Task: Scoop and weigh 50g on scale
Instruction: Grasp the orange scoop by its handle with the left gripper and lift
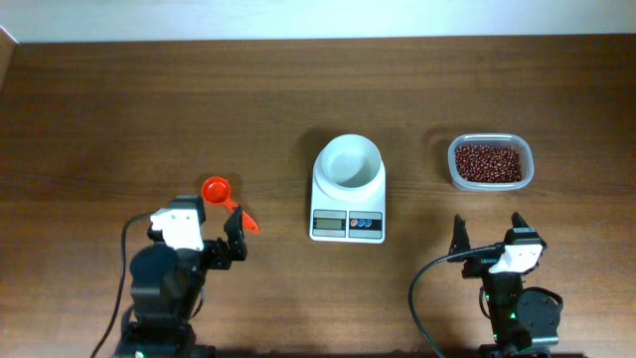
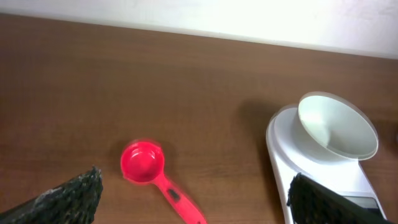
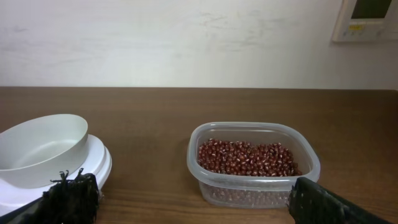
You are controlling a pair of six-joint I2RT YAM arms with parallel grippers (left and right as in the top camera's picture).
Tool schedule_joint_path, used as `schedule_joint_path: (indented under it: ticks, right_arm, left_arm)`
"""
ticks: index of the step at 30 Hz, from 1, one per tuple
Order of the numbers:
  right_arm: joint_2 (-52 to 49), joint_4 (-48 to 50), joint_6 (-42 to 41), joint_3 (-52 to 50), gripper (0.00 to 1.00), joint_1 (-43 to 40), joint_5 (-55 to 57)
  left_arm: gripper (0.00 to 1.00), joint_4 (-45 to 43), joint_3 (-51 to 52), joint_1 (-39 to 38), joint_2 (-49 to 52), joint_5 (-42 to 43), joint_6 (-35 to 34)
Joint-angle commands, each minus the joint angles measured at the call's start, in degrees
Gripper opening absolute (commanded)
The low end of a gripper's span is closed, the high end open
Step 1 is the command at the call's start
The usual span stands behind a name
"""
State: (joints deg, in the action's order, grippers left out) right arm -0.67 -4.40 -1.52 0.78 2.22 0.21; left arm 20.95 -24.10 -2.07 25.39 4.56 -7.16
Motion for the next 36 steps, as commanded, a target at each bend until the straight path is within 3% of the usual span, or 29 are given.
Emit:
schedule_joint_path:
  ticks: [1,3,4,7,8,10,11,12,14,18,21,24,29,33,36]
  right_arm:
    - [0.4,-0.1,-0.2,-0.5,0.99,-0.4,0.5]
    - [0.4,-0.1,-0.2,-0.5,0.99,-0.4,0.5]
    - [0.4,-0.1,-0.2,-0.5,0.99,-0.4,0.5]
    - [0.4,-0.1,-0.2,-0.5,0.99,-0.4,0.5]
    - [0.4,-0.1,-0.2,-0.5,0.99,-0.4,0.5]
    - [0.4,-0.1,-0.2,-0.5,0.99,-0.4,0.5]
    - [0.4,-0.1,-0.2,-0.5,0.99,-0.4,0.5]
    - [0.4,-0.1,-0.2,-0.5,0.99,-0.4,0.5]
    - [0.4,-0.1,-0.2,-0.5,0.99,-0.4,0.5]
    - [0.4,-0.1,-0.2,-0.5,0.99,-0.4,0.5]
    - [0.4,-0.1,-0.2,-0.5,0.99,-0.4,0.5]
    - [0.4,-0.1,-0.2,-0.5,0.99,-0.4,0.5]
    - [0.4,-0.1,-0.2,-0.5,0.99,-0.4,0.5]
    - [0.4,-0.1,-0.2,-0.5,0.99,-0.4,0.5]
    - [0.4,-0.1,-0.2,-0.5,0.99,-0.4,0.5]
  left_arm:
    - [0.99,8.7,-15.0,0.4,13.9,1.9,-0.5]
    - [0.99,11.6,-20.9,0.4,18.2,3.2,-0.5]
    - [0.99,12.0,-22.3,0.4,19.4,7.9,-0.5]
    - [0.99,14.8,-22.2,0.4,21.3,18.7,-0.5]
    - [0.99,15.0,-22.1,0.4,21.9,18.7,-0.5]
    - [0.99,15.3,-22.1,0.4,23.4,13.0,-0.6]
    - [0.96,16.1,-22.1,0.4,24.7,7.8,-4.4]
    - [0.83,17.6,-22.1,0.4,26.3,-0.2,-11.7]
    - [0.82,19.4,-22.1,0.4,30.7,-9.4,-22.0]
    - [0.72,17.7,-22.1,0.4,43.7,-16.7,-30.5]
    - [0.71,10.2,-22.1,0.4,52.6,-16.4,-30.8]
    - [0.64,1.6,-22.1,0.4,60.1,-16.4,-30.8]
    - [0.61,-3.0,-22.1,1.1,65.0,-16.6,-30.6]
    - [0.54,-4.5,-22.1,6.2,67.9,-16.3,-30.6]
    - [0.5,-8.3,-22.1,6.8,69.9,-11.6,-27.5]
